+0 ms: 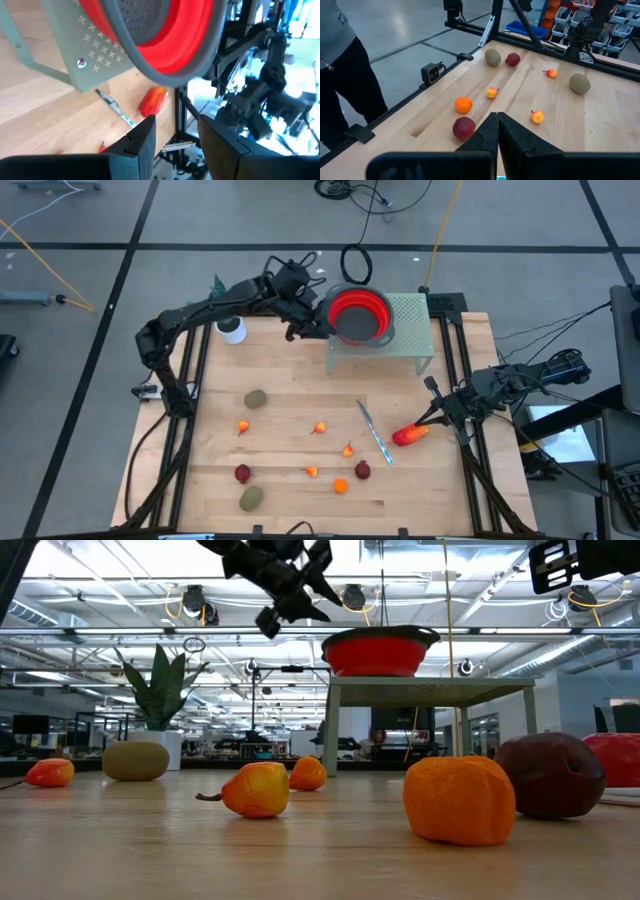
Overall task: Pick & Place Fruit
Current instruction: Put the brown kiwi fruit into the red basket on the shelf
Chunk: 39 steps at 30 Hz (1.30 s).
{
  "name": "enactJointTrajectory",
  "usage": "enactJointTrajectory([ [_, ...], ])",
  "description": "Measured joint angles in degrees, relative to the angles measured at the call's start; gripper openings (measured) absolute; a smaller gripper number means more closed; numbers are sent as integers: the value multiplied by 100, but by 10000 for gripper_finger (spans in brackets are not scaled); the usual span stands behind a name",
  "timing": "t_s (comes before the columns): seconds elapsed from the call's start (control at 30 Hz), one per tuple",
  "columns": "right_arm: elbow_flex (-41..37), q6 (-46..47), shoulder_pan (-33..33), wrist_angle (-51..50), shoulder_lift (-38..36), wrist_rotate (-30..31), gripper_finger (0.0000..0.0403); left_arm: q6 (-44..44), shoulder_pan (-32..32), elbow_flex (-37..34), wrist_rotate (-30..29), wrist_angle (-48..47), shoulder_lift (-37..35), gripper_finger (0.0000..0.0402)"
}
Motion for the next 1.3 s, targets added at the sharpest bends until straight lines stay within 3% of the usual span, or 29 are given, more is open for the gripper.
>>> enactJointTrajectory([
  [0.27, 0, -15, 2, 20, 2, 0, 1, 1181, -358, 0, -630, -1238, -569, 145],
  [0.43, 0, -28, 0, 16, 2, 0, 1, 1918, -770, 0, -1413, -2341, -835, 145],
  [0.7, 0, -52, 2, -8, 2, 0, 1, 2314, -1602, 0, -2768, -3467, -982, 145],
  [1.3, 0, -210, 1, -551, 0, 2, 0, 2459, -2907, 0, -4396, -3910, -931, 145],
])
